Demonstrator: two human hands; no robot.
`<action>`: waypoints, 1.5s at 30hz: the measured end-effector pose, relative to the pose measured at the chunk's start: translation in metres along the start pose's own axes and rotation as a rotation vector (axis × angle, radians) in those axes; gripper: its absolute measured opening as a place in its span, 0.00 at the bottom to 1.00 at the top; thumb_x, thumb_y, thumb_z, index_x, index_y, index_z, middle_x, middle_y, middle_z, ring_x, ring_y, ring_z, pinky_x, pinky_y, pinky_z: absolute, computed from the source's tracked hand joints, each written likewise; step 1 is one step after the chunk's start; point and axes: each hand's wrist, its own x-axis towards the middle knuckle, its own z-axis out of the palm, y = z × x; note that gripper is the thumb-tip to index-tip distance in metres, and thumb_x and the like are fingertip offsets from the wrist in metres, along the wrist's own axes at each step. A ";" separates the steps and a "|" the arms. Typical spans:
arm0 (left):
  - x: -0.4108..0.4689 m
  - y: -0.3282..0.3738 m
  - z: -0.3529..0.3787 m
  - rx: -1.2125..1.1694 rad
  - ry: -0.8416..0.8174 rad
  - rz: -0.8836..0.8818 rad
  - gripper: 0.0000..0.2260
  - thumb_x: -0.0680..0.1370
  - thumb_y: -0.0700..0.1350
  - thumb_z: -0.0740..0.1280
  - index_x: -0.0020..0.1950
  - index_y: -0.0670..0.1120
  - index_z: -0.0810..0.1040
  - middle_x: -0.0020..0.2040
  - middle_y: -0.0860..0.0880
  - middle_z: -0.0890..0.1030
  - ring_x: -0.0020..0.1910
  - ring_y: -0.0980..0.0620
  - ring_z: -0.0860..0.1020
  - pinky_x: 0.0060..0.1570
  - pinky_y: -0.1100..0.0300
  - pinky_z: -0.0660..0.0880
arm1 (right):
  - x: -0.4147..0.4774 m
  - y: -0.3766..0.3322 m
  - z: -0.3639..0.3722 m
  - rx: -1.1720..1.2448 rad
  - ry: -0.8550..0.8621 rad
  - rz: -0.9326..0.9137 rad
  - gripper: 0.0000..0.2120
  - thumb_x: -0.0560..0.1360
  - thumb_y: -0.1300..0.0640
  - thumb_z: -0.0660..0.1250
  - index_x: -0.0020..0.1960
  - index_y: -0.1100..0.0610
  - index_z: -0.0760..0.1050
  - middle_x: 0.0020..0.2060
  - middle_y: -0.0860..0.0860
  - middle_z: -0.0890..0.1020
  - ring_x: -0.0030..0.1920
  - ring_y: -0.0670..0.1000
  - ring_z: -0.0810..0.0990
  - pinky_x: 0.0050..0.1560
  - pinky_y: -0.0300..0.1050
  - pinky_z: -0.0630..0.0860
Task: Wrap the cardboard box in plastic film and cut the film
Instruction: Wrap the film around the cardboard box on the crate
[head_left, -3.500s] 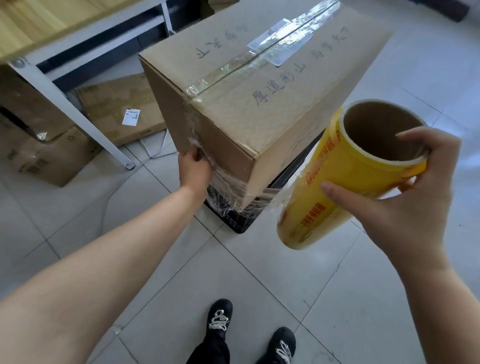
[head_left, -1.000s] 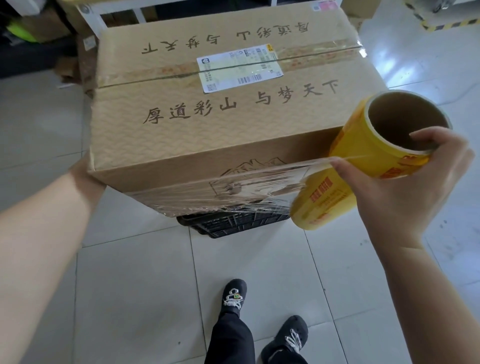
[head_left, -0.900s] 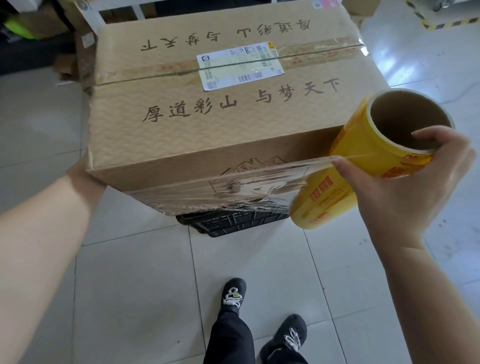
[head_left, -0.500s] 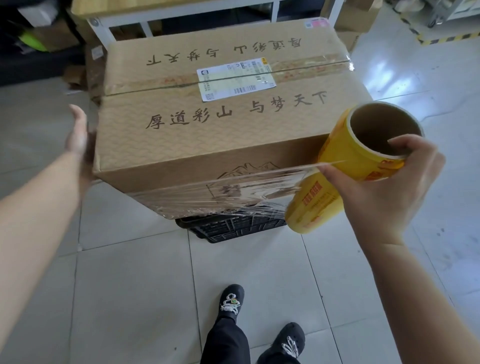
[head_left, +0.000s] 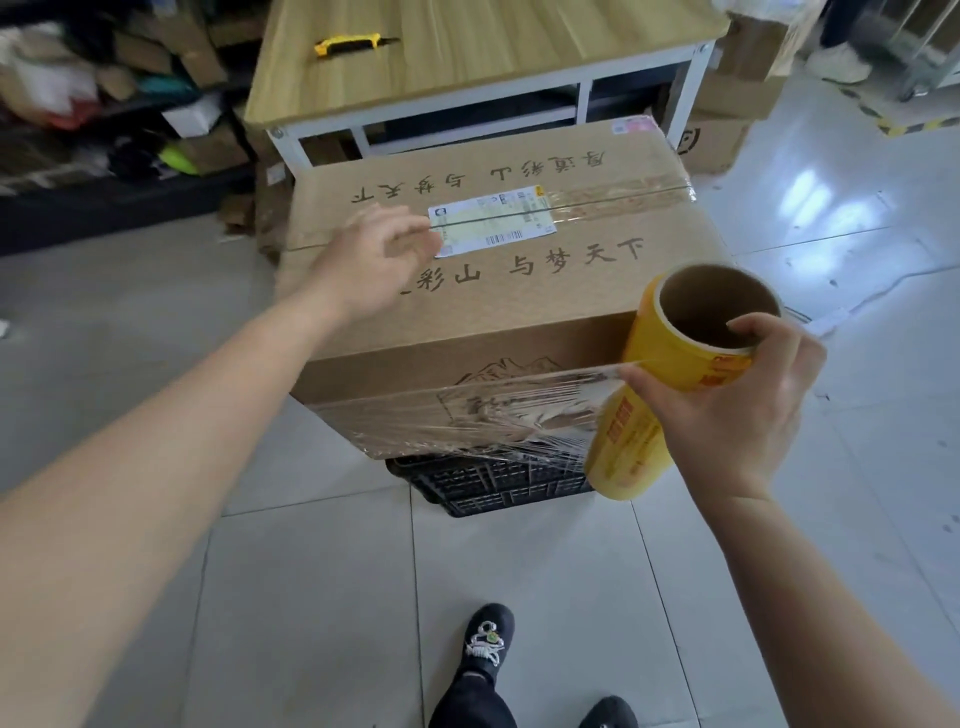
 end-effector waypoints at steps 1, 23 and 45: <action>-0.002 0.014 0.007 0.065 -0.032 0.052 0.23 0.80 0.59 0.58 0.73 0.49 0.70 0.77 0.49 0.64 0.78 0.48 0.55 0.76 0.48 0.51 | 0.000 0.000 0.000 -0.004 -0.003 0.000 0.41 0.55 0.44 0.82 0.61 0.56 0.68 0.62 0.56 0.68 0.60 0.53 0.72 0.50 0.41 0.67; 0.023 0.185 0.098 0.394 -0.176 0.389 0.06 0.76 0.41 0.67 0.51 0.49 0.79 0.45 0.51 0.74 0.44 0.48 0.73 0.29 0.60 0.61 | 0.000 0.013 0.005 0.010 0.020 -0.078 0.45 0.52 0.44 0.82 0.61 0.53 0.64 0.60 0.56 0.70 0.58 0.55 0.72 0.48 0.38 0.69; 0.050 0.209 0.118 0.291 -0.391 0.741 0.08 0.76 0.50 0.66 0.52 0.54 0.84 0.46 0.55 0.85 0.47 0.53 0.81 0.49 0.51 0.77 | -0.006 0.184 0.064 0.685 -0.598 1.347 0.39 0.74 0.27 0.47 0.76 0.50 0.58 0.75 0.55 0.62 0.75 0.57 0.58 0.72 0.64 0.54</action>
